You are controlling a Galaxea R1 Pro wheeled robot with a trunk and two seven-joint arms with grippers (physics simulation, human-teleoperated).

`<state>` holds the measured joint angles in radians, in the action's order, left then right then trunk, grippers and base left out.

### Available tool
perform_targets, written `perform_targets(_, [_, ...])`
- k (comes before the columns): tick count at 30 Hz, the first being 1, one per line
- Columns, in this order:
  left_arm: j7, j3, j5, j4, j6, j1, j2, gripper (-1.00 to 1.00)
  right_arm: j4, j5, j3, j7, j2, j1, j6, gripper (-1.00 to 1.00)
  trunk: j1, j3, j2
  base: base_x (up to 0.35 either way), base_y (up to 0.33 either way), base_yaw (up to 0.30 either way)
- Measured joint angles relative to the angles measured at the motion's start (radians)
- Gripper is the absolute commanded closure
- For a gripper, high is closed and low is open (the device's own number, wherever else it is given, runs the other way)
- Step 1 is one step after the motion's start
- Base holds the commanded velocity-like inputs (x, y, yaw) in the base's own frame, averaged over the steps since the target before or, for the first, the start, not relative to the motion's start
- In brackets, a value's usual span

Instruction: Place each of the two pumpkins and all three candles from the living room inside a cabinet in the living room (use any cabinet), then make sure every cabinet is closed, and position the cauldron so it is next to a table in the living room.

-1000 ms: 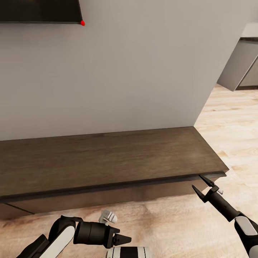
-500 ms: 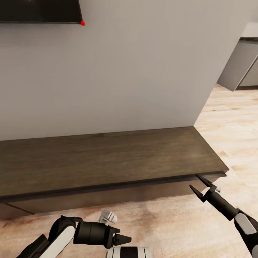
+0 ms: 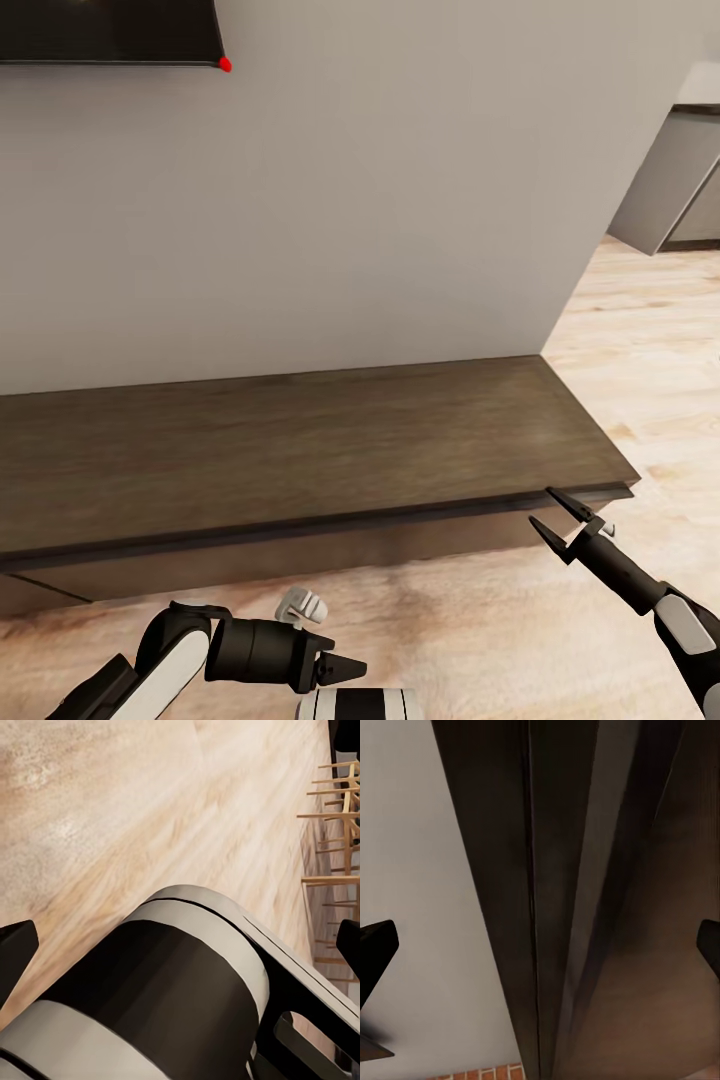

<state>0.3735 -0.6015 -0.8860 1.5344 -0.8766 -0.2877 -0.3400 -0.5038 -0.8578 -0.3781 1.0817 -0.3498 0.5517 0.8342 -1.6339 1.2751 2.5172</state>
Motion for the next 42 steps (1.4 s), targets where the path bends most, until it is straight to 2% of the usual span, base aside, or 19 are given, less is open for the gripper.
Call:
perform_targets(25, [-0.001, -0.001, 0.001, -0.001, 0.001, 0.000, 0.000, -1.00, 0.000, 0.000, 0.002, 0.000, 0.000, 0.000, 0.000, -1.00, 0.000, 0.000, 0.000, 0.014, -0.017, 0.000])
perform_targets(26, [-0.002, -0.001, 0.001, -0.001, 0.001, 0.000, 0.000, -1.00, 0.000, 0.000, 0.002, 0.000, 0.000, 0.000, 0.000, 1.00, 0.000, 0.000, 0.000, 0.002, 0.000, 0.000])
perform_targets(29, [-0.001, -0.001, 0.001, -0.001, 0.001, 0.000, 0.000, -1.00, 0.000, 0.002, 0.003, -0.001, 0.000, 0.000, -0.002, 1.00, 0.000, 0.000, 0.000, 0.001, 0.000, 0.000])
perform_targets(33, [-0.002, -0.003, 0.001, 0.000, 0.001, 0.000, 0.000, -1.00, 0.002, 0.030, 0.004, -0.005, -0.001, -0.001, -0.027, 1.00, 0.000, 0.000, 0.000, 0.000, 0.000, 0.000])
perform_targets(36, [-0.003, -0.014, 0.001, 0.000, 0.001, 0.000, 0.000, -1.00, 0.002, 0.028, 0.004, -0.032, 0.000, -0.001, -0.024, 1.00, 0.000, 0.000, 0.000, 0.000, 0.000, 0.000])
perform_targets(42, [-0.002, -0.023, 0.002, 0.000, 0.016, 0.000, 0.000, -1.00, 0.002, 0.029, 0.004, -0.031, 0.000, -0.001, -0.025, 1.00, 0.000, 0.000, 0.000, 0.000, 0.000, 0.000])
